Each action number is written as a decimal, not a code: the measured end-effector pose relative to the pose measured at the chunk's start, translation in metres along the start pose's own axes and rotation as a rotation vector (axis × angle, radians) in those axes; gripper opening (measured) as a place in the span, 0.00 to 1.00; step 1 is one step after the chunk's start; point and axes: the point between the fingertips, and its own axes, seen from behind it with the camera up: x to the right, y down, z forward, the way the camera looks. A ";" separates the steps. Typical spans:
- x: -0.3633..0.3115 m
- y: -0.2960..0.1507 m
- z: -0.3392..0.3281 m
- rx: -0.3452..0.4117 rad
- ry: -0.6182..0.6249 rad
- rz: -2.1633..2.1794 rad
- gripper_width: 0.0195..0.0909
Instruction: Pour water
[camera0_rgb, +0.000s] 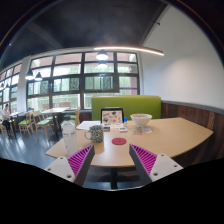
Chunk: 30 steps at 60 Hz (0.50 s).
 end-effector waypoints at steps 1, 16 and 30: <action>-0.001 0.000 0.000 0.002 -0.002 0.001 0.85; -0.052 0.005 0.014 -0.003 -0.103 -0.057 0.85; -0.135 0.004 0.058 0.104 -0.175 -0.070 0.85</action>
